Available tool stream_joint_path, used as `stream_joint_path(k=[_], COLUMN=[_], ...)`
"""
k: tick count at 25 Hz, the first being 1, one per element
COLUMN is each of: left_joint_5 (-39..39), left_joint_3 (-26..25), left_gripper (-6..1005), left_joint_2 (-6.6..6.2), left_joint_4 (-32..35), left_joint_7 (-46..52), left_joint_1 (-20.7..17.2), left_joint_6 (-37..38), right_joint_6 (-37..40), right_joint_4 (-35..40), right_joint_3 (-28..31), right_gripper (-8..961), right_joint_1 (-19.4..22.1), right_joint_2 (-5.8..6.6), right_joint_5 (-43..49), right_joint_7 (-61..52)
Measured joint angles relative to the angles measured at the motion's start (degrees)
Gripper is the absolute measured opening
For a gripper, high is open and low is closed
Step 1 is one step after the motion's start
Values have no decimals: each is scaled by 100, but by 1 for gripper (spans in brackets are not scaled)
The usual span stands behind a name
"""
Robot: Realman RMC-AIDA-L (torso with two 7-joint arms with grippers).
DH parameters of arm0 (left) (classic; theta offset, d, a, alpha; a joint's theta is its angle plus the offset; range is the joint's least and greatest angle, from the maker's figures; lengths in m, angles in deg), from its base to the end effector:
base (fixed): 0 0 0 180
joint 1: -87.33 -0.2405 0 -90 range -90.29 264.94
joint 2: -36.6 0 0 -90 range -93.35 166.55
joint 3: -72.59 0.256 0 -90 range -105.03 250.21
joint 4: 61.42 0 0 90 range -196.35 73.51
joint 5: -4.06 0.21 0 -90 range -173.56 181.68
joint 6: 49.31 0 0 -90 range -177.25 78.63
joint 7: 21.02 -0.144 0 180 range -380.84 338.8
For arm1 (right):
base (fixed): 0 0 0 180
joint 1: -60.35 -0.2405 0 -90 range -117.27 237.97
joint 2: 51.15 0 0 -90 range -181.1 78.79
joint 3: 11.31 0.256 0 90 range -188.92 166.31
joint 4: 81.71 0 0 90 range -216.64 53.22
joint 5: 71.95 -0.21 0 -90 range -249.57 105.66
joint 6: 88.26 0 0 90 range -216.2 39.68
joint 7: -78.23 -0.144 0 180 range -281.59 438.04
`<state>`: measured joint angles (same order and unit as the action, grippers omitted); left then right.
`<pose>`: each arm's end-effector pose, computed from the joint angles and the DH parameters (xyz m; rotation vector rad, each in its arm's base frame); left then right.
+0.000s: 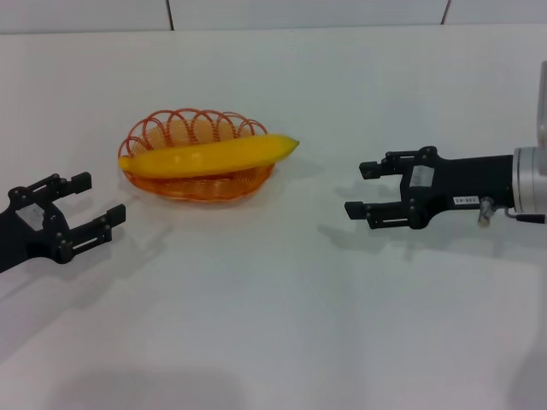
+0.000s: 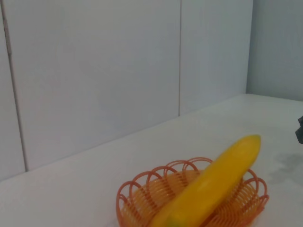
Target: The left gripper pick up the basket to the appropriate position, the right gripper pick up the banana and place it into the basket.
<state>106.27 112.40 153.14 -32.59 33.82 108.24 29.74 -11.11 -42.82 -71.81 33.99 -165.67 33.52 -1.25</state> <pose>-0.3331 0.3014 0.0083 -2.4358 -0.4634 -0.5929 0.2831 0.3339 -0.0058 -2.7523 0.5586 0.4213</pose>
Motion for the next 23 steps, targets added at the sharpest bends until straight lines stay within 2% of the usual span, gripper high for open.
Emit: stream_joint_path(k=[23], left_joint_5=[0], left_joint_3=[0], left_gripper=[741], left_joint_2=[-9], left_joint_4=[0], left_joint_7=[-18], left_joint_1=[-44], left_joint_6=[5], right_joint_6=[1], right_joint_4=[11], right_joint_3=[4], right_gripper=[735], right_joint_1=[179], right_joint_2=[9], right_joint_5=[-19], right_joint_7=[110])
